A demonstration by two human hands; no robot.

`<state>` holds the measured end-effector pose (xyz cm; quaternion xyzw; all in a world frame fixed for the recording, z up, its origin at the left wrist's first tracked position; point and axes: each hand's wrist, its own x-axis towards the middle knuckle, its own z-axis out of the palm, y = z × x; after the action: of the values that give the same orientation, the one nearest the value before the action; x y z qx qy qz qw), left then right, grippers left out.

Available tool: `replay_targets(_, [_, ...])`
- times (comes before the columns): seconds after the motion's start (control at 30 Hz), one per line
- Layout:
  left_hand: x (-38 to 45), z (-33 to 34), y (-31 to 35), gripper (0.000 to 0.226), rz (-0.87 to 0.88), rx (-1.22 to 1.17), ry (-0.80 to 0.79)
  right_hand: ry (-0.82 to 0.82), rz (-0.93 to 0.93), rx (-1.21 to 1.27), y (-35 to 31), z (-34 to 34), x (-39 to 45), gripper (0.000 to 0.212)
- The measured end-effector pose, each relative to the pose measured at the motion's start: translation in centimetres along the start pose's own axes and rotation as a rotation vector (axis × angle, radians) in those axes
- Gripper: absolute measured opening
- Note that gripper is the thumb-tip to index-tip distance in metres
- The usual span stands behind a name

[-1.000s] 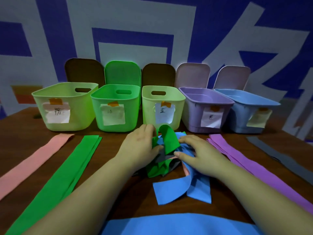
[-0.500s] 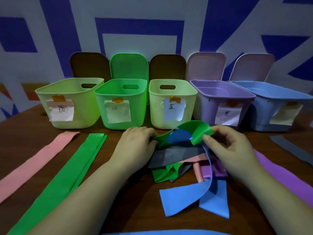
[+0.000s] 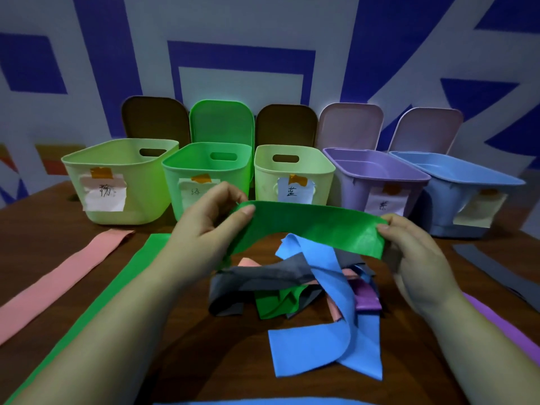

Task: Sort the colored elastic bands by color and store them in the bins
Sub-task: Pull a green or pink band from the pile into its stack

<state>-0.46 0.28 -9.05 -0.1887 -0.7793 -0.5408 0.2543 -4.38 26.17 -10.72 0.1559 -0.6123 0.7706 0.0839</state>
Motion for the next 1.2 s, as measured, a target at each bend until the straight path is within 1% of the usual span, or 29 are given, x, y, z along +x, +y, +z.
replay_targets(0.03, [0.0,-0.3,-0.1,0.023,0.011,0.123,-0.017,0.005,-0.015,-0.028,-0.1,-0.2,0.1,0.047])
replay_targets(0.1, [0.0,-0.8,-0.3,0.031,-0.011,0.38,-0.09,0.011,-0.057,-0.131,-0.4,-0.5,0.3,0.04])
replay_targets(0.17, [0.1,-1.0,-0.4,0.035,-0.102,0.494,-0.202,0.019,-0.079,-0.253,-0.2,-0.9,0.6,0.03])
replay_targets(0.27, [0.0,-1.2,-0.9,0.039,-0.26,0.504,-0.335,0.055,-0.07,-0.361,0.5,-1.4,1.0,0.025])
replay_targets(0.33, [0.0,-1.5,-1.2,0.035,-0.324,0.518,-0.369,0.069,-0.054,-0.417,1.1,-1.7,1.1,0.021])
replay_targets(0.43, [0.1,-2.1,-1.4,0.025,-0.362,0.573,-0.394,0.108,-0.043,-0.494,1.5,-2.0,1.2,0.017])
replay_targets(0.6, [0.2,-3.1,-1.7,0.015,-0.453,0.459,-0.429,0.295,-0.063,-0.416,1.4,-2.7,1.7,0.019])
replay_targets(0.7, [0.2,-3.6,-2.2,0.009,-0.516,0.358,-0.44,0.397,-0.069,-0.38,1.0,-2.9,1.8,0.016])
replay_targets(0.77, [0.1,-3.9,-2.5,0.012,-0.55,0.287,-0.404,0.456,-0.038,-0.324,0.9,-3.4,2.1,0.014])
replay_targets(0.83, [0.1,-4.2,-2.6,0.017,-0.598,0.157,-0.274,0.485,-0.004,-0.302,1.1,-4.0,2.4,0.017])
replay_targets(0.9, [0.4,-4.3,-2.7,0.017,-0.651,-0.01,-0.149,0.485,0.02,-0.323,1.1,-4.3,2.5,0.014])
replay_targets(0.97, [0.6,-4.3,-2.5,0.013,-0.691,-0.139,-0.066,0.49,0.014,-0.349,1.3,-4.3,2.6,0.014])
replay_targets(1.07, [0.7,-4.0,-2.4,0.015,-0.722,-0.323,0.047,0.488,0.008,-0.354,1.4,-4.3,2.5,0.011])
replay_targets(1.13, [0.8,-3.8,-2.5,0.009,-0.72,-0.426,0.125,0.481,0.021,-0.343,1.5,-4.3,2.5,0.01])
replay_targets(1.2, [0.9,-3.7,-2.6,0.006,-0.709,-0.489,0.208,0.441,0.07,-0.253,1.3,-4.4,2.5,0.009])
